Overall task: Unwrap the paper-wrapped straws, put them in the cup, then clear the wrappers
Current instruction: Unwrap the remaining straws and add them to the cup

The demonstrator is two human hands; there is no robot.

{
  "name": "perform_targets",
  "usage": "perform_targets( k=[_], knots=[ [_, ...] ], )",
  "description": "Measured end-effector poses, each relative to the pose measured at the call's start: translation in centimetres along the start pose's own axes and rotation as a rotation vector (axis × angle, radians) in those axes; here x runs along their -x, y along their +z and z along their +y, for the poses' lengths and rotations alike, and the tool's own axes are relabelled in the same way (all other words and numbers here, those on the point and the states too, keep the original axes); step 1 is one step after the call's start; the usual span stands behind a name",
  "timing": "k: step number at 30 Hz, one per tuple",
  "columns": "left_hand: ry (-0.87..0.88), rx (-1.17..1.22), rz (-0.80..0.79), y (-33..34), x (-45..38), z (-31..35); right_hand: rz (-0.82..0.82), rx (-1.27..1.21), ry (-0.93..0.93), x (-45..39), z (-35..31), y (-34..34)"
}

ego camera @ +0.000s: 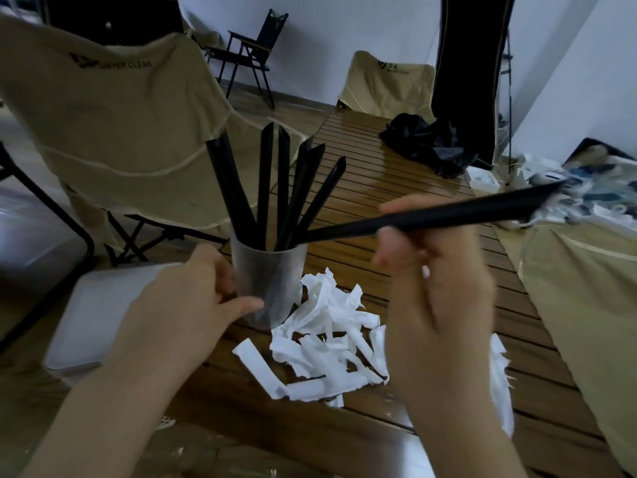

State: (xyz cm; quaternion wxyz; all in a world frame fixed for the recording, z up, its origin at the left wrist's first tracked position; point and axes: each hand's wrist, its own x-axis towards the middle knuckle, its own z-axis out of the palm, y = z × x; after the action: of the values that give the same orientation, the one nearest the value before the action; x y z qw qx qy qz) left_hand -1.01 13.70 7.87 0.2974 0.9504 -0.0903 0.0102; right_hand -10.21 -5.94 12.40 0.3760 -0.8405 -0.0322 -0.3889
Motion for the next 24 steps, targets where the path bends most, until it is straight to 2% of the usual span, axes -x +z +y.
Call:
perform_targets(
  k=[1, 3, 5, 6, 7, 10, 12, 16, 19, 21, 24],
  knots=[
    [-0.007, 0.039, 0.014, 0.1, -0.1, -0.1, -0.001, -0.01, 0.019, -0.5, -1.7, 1.8],
    [-0.009, 0.12, 0.03, 0.4, -0.3, -0.1, -0.264, -0.013, 0.182, -0.6, -2.0, 3.7],
    [0.009, 0.164, 0.038, 0.7, -0.5, 0.0, -0.374, -0.055, 0.336, -1.7, -2.3, 4.4],
    [0.021, 0.177, 0.049, 0.8, -0.6, -0.1, -0.333, -0.126, 0.361, -1.8, -2.3, 4.6],
    [0.031, 0.187, 0.064, 0.8, -0.6, -0.1, -0.311, -0.176, 0.308, -1.4, -2.8, 5.1],
    [0.037, 0.177, 0.086, 0.6, -0.6, -0.5, -0.248, -0.149, 0.181, -0.4, -2.7, 5.7],
    [0.035, 0.147, 0.09, 0.4, -0.6, -0.8, -0.31, -0.079, 0.267, -0.5, -1.9, 5.4],
    [0.04, 0.078, 0.074, 0.4, -0.5, -0.8, -0.369, 0.217, 0.38, 1.0, 1.6, 4.1],
    [0.009, 0.057, 0.035, 0.7, -0.1, -0.5, -0.477, 0.577, 0.512, 2.8, 5.1, 2.4],
    [-0.025, 0.023, -0.034, 1.1, 0.1, -0.4, -0.527, 0.778, 0.641, 3.6, 6.9, 1.5],
    [-0.046, -0.009, -0.186, 1.5, 0.5, 0.2, -0.527, 0.861, 0.721, 4.6, 8.9, 0.7]
  ],
)
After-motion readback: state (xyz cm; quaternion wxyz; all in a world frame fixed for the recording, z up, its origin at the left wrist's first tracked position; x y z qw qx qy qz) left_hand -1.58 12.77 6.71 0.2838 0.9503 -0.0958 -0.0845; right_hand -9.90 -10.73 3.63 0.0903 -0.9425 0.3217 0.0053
